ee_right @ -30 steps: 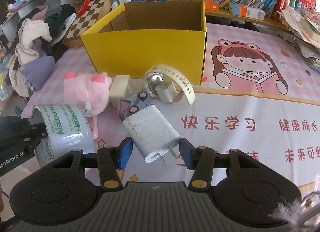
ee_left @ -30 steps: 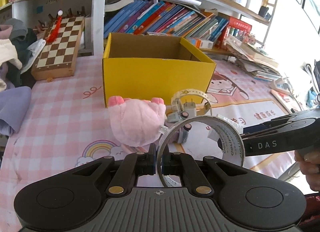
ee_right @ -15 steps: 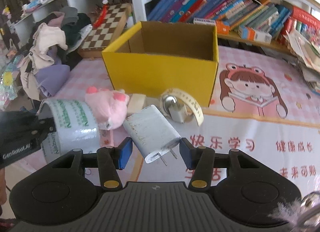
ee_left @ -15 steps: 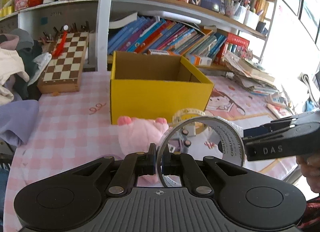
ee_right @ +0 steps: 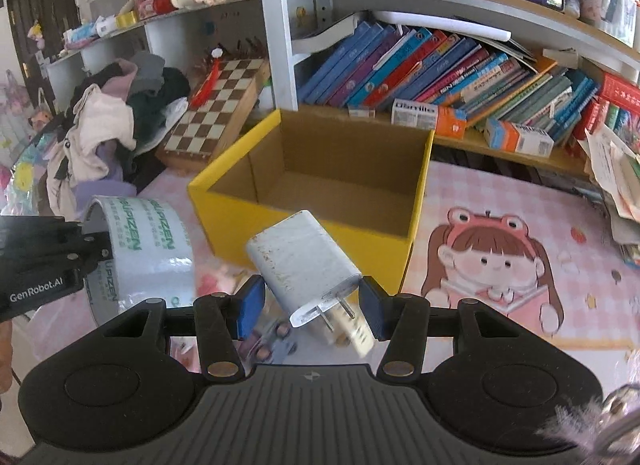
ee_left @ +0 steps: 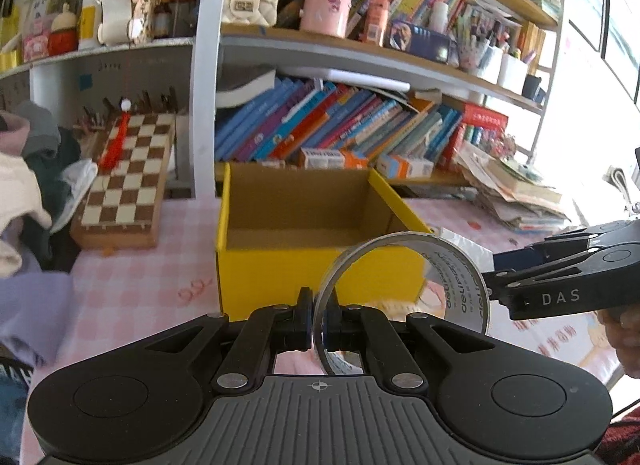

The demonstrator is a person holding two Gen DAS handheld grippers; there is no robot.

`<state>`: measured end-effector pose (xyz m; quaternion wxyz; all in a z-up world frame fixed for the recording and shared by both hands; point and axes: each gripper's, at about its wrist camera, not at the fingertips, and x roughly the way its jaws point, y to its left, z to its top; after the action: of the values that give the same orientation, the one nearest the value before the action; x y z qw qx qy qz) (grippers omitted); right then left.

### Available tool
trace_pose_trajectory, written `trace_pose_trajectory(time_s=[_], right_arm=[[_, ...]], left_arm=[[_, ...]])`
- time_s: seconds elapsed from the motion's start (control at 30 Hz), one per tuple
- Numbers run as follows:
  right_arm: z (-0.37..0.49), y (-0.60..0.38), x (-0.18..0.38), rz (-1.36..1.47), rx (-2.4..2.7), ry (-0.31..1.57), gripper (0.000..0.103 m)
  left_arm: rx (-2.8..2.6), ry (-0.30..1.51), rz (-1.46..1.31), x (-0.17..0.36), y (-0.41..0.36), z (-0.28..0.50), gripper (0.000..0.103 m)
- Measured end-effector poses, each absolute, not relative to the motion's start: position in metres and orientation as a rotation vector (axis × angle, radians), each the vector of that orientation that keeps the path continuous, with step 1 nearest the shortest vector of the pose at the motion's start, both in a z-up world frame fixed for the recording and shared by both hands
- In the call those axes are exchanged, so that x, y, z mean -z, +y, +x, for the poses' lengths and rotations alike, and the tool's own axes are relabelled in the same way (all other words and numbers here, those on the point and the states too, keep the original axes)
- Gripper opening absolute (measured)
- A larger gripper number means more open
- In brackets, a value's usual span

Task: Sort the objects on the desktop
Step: 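Lift the tape roll with the left tool while the right tool carries the charger toward the yellow box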

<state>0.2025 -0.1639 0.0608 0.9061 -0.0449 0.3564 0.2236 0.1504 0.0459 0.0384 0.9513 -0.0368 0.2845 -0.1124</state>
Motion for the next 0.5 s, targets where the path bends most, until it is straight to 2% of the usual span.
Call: trace_pose_trajectory(time_s=[0.33, 0.5], right_arm=[[0.273, -0.168, -0.078, -0.159, -0.521, 0.692, 0.049], [0.313, -0.156, -0.077, -0.284, -0.522, 0.653, 0.049]], left_arm=[[0.183, 0.539, -0.037, -0.056, 0.041, 0.201, 0.003], [0.177, 0.554, -0.006, -0.063, 0.036, 0.239, 0.003]])
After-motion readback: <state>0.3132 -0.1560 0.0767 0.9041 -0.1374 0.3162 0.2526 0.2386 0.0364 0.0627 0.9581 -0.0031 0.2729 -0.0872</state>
